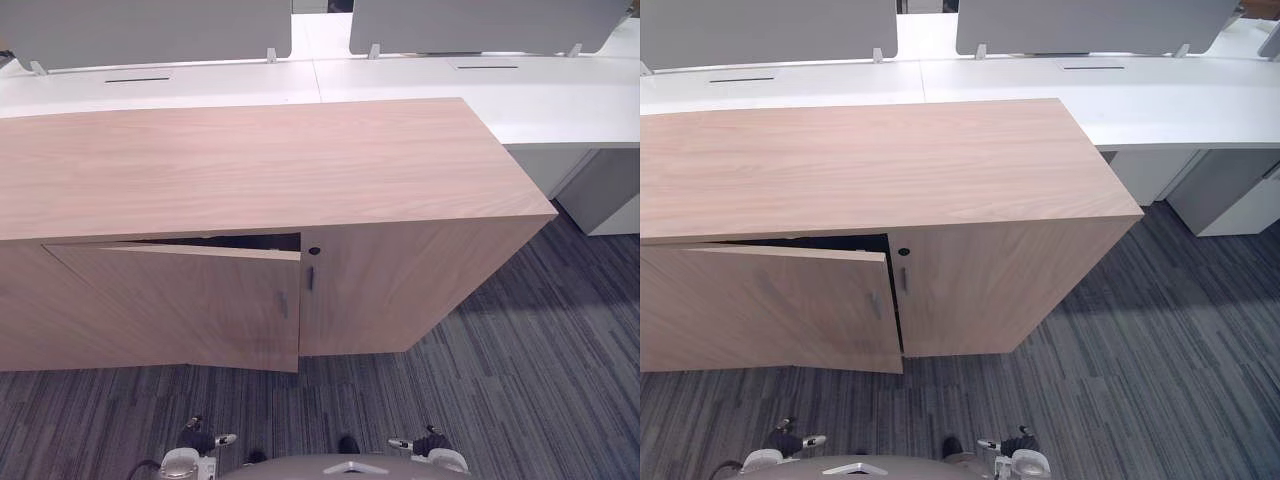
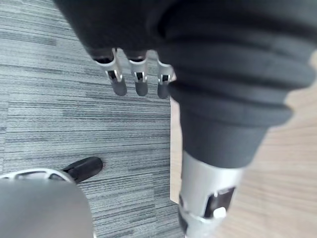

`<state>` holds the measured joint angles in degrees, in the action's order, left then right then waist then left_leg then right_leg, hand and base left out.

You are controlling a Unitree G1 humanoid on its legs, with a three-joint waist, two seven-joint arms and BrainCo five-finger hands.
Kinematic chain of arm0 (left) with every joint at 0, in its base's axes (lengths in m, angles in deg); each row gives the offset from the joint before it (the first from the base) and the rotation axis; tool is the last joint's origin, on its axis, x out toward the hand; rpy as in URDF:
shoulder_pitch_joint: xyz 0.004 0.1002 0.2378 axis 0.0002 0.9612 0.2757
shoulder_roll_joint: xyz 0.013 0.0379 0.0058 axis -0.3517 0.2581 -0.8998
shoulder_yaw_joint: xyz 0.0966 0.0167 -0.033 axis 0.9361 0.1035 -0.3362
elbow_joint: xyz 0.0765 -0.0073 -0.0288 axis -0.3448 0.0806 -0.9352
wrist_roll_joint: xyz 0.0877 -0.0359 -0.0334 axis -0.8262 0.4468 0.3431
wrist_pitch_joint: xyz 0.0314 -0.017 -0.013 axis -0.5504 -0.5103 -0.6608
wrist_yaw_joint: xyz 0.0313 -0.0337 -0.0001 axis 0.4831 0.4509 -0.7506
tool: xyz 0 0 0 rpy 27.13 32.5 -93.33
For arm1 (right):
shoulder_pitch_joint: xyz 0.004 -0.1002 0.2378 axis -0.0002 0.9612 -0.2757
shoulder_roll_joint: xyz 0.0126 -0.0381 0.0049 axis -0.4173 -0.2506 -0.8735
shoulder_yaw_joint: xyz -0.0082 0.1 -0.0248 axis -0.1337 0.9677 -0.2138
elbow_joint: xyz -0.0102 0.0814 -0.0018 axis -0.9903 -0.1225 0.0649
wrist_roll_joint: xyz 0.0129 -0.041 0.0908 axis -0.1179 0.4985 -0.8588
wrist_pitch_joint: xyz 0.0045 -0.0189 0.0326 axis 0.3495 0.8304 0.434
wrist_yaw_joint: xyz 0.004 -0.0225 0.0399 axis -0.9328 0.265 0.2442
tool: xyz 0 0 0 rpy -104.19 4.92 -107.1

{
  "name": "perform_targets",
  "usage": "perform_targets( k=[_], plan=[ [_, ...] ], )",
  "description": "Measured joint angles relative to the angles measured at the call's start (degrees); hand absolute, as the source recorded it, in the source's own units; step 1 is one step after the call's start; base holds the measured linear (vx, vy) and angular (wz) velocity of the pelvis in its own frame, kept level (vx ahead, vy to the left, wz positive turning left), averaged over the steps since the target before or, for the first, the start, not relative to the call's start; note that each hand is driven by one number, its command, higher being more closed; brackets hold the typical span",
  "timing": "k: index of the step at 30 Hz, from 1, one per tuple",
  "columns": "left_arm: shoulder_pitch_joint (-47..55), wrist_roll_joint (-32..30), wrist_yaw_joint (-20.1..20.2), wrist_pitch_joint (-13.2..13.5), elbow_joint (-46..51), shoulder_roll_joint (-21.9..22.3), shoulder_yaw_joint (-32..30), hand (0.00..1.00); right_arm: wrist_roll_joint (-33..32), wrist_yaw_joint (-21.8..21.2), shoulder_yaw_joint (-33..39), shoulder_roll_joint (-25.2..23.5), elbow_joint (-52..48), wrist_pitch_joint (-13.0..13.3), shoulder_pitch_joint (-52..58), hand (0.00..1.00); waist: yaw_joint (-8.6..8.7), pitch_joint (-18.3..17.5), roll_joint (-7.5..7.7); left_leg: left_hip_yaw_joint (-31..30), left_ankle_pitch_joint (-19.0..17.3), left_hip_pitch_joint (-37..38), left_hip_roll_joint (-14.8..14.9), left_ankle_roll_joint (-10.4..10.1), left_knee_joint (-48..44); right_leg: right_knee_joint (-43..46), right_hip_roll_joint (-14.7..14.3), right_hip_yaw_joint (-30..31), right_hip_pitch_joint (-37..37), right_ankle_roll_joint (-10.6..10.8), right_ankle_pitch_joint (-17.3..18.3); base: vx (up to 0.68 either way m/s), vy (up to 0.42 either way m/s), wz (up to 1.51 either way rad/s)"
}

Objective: Walk over to the cabinet, pick up the folder, carry it to the office cabinet, place the folder inside the office cabinet, then close the office cabinet door

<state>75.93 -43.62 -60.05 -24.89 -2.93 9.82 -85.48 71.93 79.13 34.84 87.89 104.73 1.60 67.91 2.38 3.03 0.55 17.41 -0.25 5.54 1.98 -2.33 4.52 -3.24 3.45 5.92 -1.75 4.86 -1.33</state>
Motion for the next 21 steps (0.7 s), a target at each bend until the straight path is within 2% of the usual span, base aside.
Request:
perform_targets(
  k=[13,21],
  plan=[
    [0.1,-1.0,0.0,-0.6,-1.2,0.1,-0.7,0.0,0.3,-0.7,-1.2,0.6,0.1,0.0,0.0,0.0,-1.36,0.2,-0.14,0.0,-0.4,0.7,-0.3,-0.1,0.0,0.5,0.3,-0.2,-0.4,0.0,0.2,-0.04,-0.026,0.0],
    [0.1,-1.2,0.0,-0.6,-1.6,0.1,-0.6,0.0,0.3,-0.7,-2.4,0.9,0.3,-0.1,-0.1,0.0,-1.83,0.2,-0.03,-0.3,0.2,0.7,-0.5,0.8,0.0,0.4,0.4,-0.4,-0.5,0.0,0.2,0.0,-0.004,0.0]
  ],
)
